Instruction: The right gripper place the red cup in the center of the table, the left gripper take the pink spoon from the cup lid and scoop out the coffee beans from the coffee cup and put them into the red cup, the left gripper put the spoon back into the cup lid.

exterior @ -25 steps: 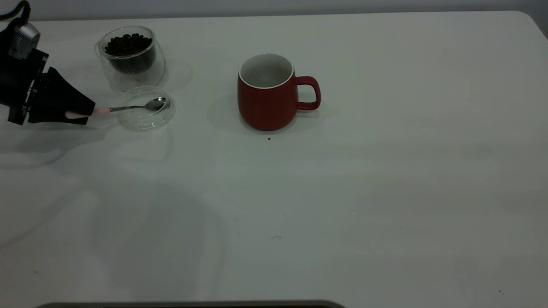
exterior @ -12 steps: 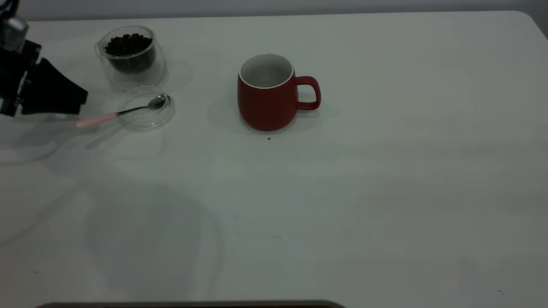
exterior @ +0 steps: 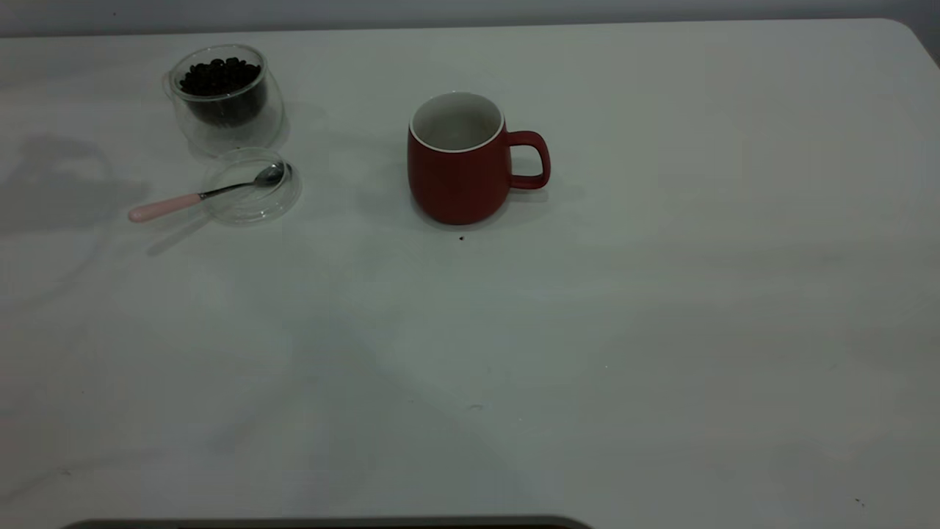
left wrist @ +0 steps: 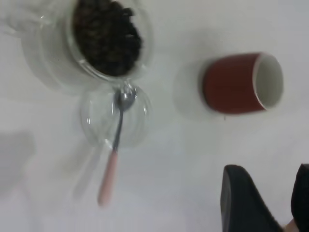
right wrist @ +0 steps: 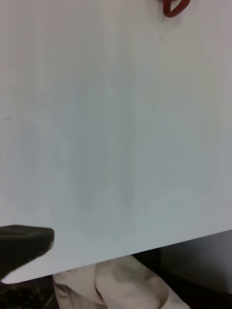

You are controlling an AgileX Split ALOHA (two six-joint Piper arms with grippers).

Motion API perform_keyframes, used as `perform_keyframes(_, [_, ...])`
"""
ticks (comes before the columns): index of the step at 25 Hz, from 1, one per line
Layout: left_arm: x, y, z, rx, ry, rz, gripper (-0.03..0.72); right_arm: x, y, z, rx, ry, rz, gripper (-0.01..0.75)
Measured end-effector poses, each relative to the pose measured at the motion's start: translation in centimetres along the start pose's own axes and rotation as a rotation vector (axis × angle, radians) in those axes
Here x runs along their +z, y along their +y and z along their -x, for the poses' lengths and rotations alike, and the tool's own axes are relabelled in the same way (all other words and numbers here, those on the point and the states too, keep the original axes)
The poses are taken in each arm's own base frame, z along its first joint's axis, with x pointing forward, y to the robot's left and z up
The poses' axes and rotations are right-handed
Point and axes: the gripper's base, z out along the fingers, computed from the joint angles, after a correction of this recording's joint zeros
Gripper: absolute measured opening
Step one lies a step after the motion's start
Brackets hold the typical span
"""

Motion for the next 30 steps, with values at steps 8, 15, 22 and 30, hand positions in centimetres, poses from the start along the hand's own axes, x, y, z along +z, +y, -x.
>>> perform_keyframes(8, [-9.9,-14.9,-2.7,0.051,-0.054,0.383,0.317,0.0,0.0,0.0,0.0,0.0,0.0,0.239])
perform_keyframes(15, [-12.4,-20.8,-12.3,0.095,-0.094,0.49,0.317,0.0,0.0,0.0,0.0,0.0,0.0,0.239])
perform_keyframes(22, [-11.3,-19.5,-25.4,0.092,-0.099,0.646,0.327,0.0,0.0,0.0,0.0,0.0,0.0,0.239])
perform_keyframes(30, [-9.3,-18.5,-32.3,0.086,-0.203,0.65,0.427,0.0,0.0,0.0,0.001,0.0,0.0,0.239])
